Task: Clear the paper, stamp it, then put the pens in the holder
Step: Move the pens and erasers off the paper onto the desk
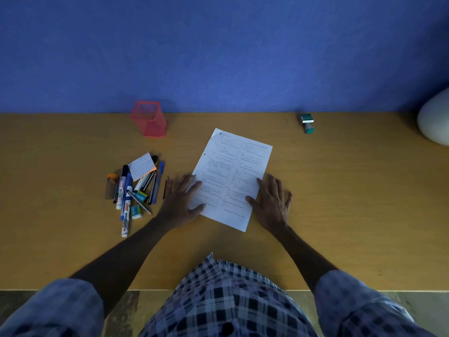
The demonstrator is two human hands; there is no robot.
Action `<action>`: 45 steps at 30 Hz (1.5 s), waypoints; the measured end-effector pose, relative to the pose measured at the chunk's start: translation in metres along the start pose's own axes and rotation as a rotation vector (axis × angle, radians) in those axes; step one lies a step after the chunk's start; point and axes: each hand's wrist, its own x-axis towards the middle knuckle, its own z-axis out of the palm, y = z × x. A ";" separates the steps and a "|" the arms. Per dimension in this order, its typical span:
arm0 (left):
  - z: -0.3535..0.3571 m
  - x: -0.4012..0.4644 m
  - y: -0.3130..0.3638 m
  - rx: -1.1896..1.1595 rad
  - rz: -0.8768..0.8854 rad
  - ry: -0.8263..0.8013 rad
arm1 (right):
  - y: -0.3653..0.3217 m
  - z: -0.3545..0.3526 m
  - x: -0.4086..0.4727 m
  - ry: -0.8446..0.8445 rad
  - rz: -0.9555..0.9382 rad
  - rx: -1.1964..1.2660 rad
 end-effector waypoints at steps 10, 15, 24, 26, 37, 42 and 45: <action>0.018 -0.027 0.038 -0.098 -0.101 0.015 | 0.019 -0.016 0.017 -0.074 -0.040 -0.024; 0.023 -0.028 0.044 -0.073 -0.124 0.002 | 0.021 -0.020 0.025 -0.112 -0.050 -0.042; 0.022 -0.023 0.045 -0.037 -0.167 -0.037 | 0.017 -0.023 0.025 -0.075 -0.043 -0.059; 0.022 -0.022 0.046 -0.029 -0.176 -0.040 | 0.016 -0.023 0.027 -0.081 -0.032 -0.068; 0.027 -0.022 0.046 0.004 -0.192 -0.025 | 0.015 -0.022 0.027 -0.072 -0.031 -0.094; 0.029 -0.022 0.046 0.020 -0.186 -0.002 | 0.015 -0.021 0.029 -0.073 -0.028 -0.103; 0.031 -0.023 0.045 0.020 -0.181 0.017 | 0.016 -0.020 0.028 -0.068 -0.035 -0.103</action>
